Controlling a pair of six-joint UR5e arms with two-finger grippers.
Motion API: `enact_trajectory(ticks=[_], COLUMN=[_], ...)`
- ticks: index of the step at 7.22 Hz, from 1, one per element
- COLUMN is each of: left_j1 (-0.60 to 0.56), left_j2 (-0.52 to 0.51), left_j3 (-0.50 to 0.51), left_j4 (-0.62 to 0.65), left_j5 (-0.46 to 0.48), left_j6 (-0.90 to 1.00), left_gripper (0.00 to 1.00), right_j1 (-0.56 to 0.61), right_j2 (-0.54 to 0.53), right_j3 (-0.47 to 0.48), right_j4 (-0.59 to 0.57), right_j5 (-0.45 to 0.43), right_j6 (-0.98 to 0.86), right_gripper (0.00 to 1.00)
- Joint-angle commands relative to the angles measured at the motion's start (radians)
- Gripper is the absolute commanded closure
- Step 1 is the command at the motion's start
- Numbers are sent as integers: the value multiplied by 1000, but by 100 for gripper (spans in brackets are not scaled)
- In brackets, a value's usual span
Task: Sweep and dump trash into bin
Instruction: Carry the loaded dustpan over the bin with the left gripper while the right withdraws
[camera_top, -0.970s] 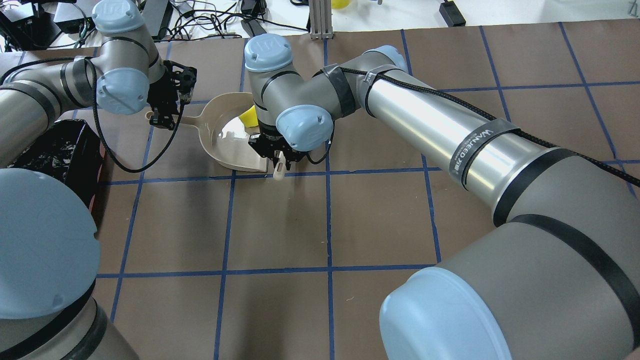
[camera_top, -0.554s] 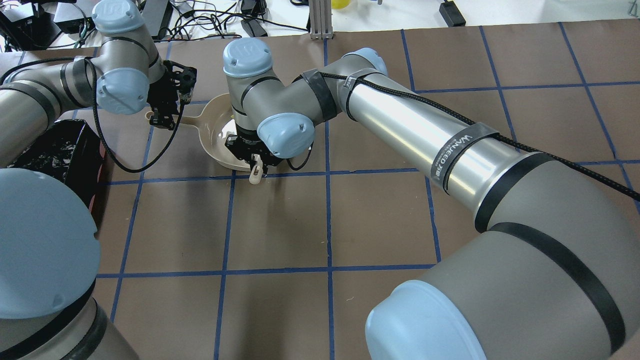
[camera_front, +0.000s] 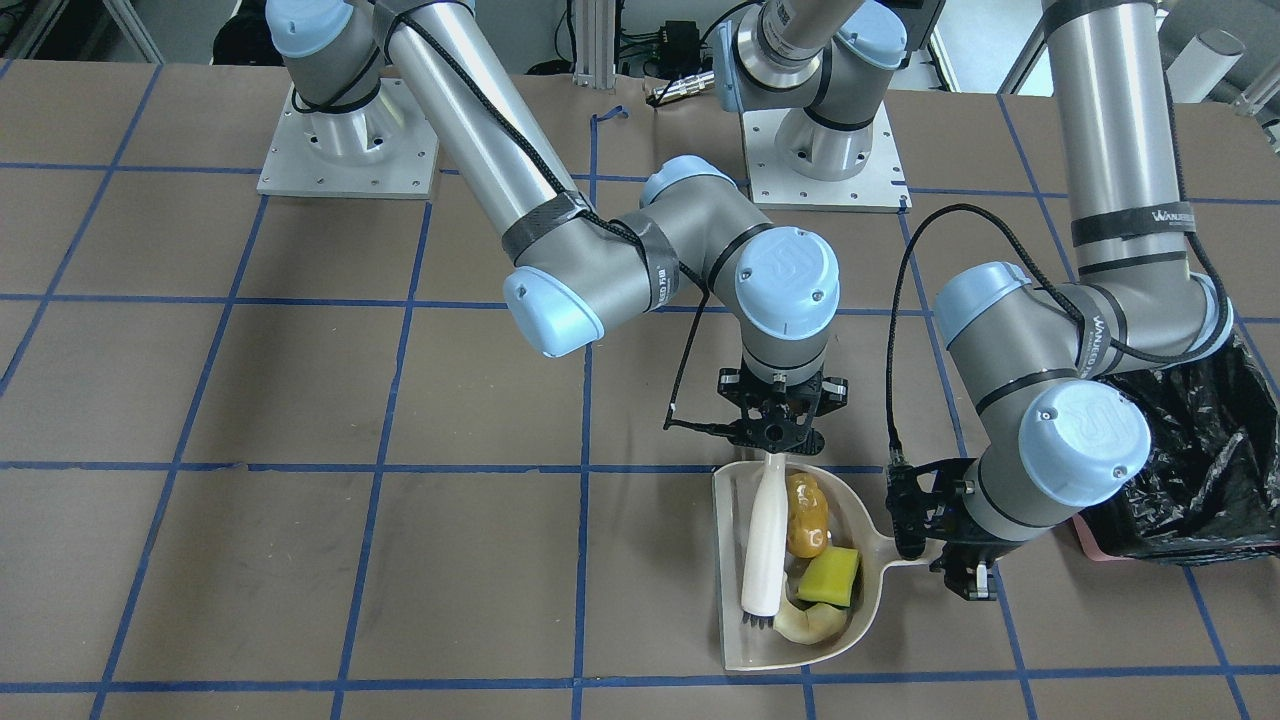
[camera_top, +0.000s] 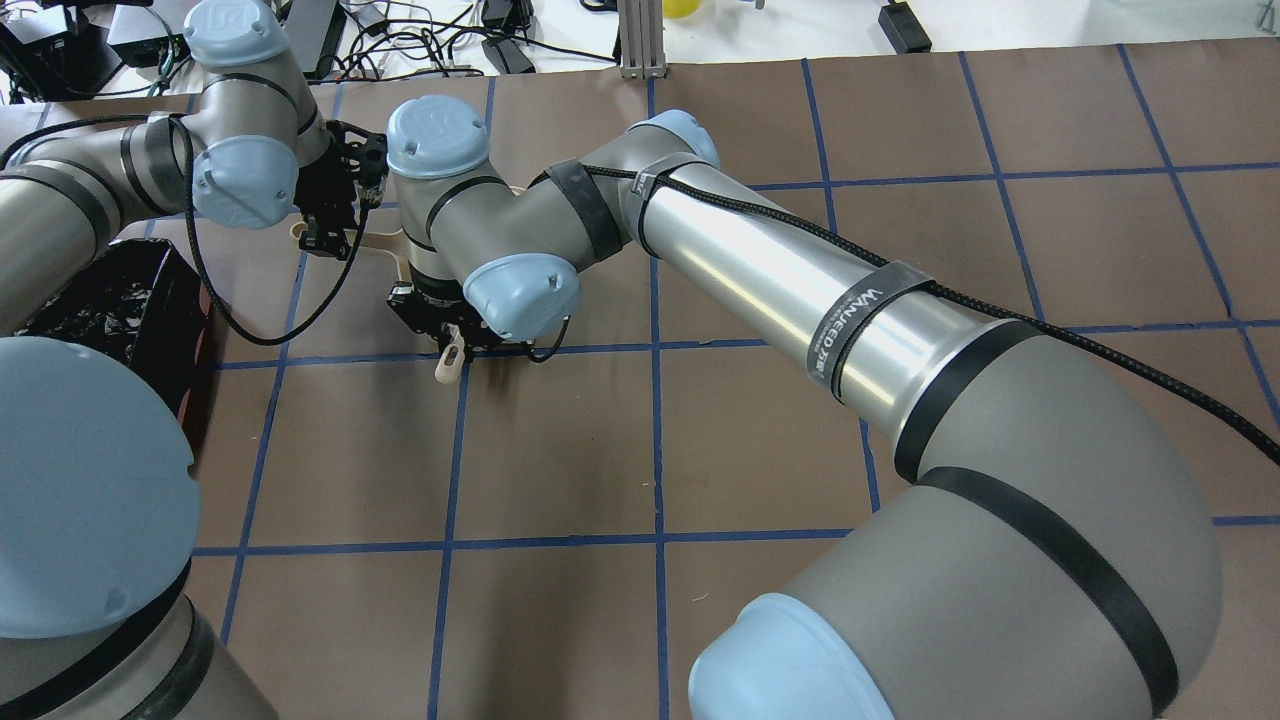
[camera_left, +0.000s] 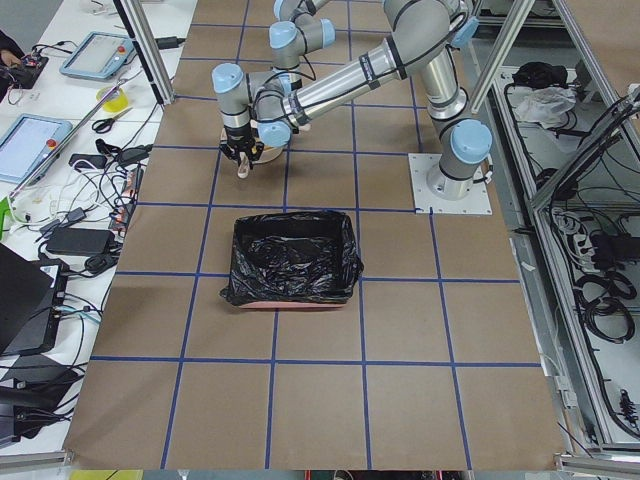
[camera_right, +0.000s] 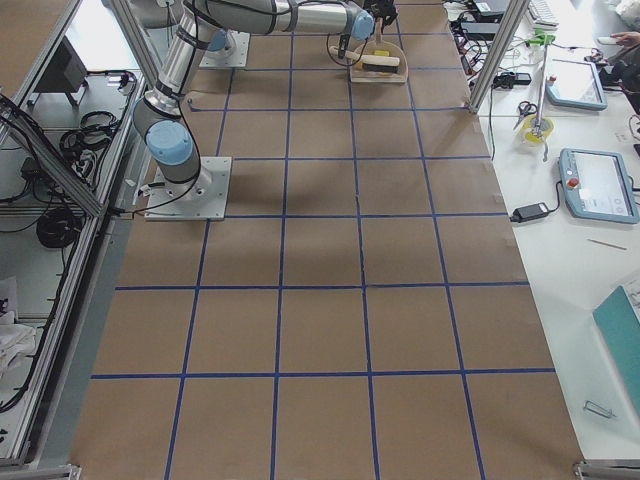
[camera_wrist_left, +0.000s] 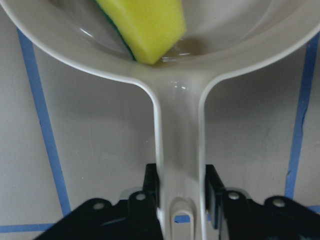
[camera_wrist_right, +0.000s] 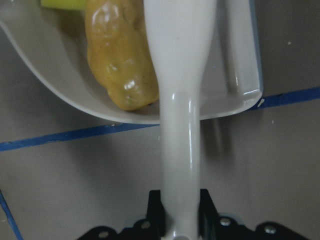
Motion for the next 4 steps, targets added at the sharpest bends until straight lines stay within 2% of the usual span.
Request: enact_trajectory(ticks=[1,3,4], left_j1=[1,1,6], left_j2=[-1,-2,4], left_j3=[0,2,0], left_j4=[0,0,0], left_j5=[0,-1,-15], left_j6=[0,2,6], left_gripper=[100,100,100], right_j1=[-8,-77,-105], right_j2=[-10,-40,-65], right_j3=[-7,-1,-1], right_j4=[9,29,82], right_j5=[-9,-16,-48], right_j6=[-3,-74,-92], right_gripper=[100,100,100])
